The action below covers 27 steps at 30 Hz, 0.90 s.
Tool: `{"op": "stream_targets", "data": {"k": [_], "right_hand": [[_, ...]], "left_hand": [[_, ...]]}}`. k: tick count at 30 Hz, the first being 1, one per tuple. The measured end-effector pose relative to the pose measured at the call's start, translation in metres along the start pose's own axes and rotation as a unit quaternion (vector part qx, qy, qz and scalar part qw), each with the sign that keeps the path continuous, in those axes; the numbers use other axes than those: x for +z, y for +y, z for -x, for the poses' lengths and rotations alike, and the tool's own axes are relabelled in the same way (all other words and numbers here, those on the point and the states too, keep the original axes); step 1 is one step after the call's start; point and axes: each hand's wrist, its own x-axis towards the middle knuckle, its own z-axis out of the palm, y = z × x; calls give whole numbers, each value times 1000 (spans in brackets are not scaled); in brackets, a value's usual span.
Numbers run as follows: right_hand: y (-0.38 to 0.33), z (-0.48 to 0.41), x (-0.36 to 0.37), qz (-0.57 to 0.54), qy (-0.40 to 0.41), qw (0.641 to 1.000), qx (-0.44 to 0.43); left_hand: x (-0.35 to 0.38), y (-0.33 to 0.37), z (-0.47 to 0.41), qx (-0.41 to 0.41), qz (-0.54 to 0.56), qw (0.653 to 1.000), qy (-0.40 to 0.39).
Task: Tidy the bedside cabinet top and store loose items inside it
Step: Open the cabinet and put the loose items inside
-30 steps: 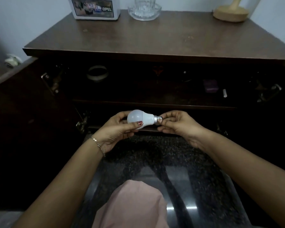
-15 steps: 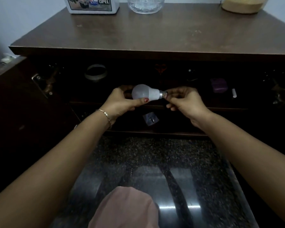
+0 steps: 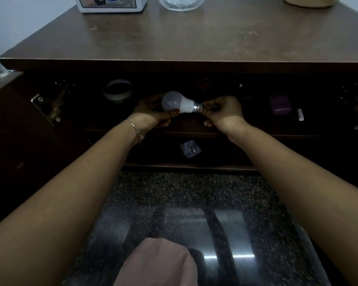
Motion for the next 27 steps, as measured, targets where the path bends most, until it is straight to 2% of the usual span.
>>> {"op": "stream_targets", "data": {"k": [5,11,27], "right_hand": [[-3,-6,12,7,31,999,11],[-6,-4,18,-37,54,997,37],[-6,4,11,-17,87,996,33]], "left_hand": [[0,-6,-9,-11,39,999,28],[3,-12,-10,8,61,996,64],[1,-8,1,16,36,996,78]]}}
